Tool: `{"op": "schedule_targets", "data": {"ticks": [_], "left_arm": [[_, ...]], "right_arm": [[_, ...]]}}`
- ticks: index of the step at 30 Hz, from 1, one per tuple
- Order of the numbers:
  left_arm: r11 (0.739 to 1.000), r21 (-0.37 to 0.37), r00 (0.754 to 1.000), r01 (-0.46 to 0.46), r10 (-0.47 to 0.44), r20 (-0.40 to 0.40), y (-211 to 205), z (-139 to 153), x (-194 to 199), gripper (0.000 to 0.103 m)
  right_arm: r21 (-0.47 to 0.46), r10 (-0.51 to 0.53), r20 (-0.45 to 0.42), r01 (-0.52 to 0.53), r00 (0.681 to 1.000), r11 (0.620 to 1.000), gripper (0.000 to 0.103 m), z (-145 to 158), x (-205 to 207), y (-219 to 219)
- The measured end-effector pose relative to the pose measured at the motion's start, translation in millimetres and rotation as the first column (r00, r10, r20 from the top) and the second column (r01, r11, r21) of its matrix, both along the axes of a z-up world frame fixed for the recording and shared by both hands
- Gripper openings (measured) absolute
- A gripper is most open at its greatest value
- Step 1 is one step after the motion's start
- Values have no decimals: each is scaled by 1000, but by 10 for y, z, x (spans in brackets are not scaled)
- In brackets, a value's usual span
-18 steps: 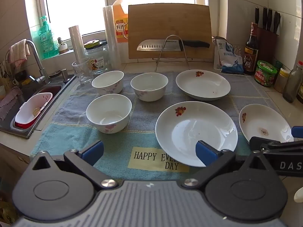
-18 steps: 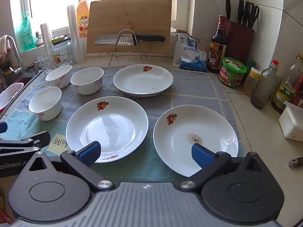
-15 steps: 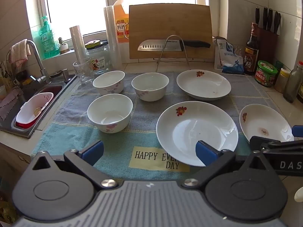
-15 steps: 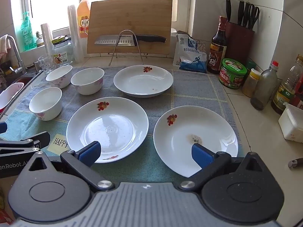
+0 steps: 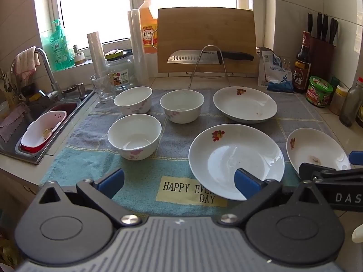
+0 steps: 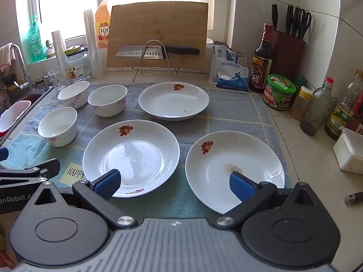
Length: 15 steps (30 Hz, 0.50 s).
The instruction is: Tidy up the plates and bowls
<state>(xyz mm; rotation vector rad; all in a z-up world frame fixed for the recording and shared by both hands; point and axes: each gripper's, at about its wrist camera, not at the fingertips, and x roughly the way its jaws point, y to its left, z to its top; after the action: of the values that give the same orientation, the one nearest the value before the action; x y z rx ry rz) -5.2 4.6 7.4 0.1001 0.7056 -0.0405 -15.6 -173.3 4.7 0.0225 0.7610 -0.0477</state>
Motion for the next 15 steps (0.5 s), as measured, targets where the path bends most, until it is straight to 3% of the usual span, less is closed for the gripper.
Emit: {"op": "schedule_targets", "data": {"ticks": [15], "left_arm": [[1000,1,1000,-14,14,-2,-30,37,-28,102]], "right_arm": [[-5,7,6,-7,1000,1000,103,19,-14,11]]}}
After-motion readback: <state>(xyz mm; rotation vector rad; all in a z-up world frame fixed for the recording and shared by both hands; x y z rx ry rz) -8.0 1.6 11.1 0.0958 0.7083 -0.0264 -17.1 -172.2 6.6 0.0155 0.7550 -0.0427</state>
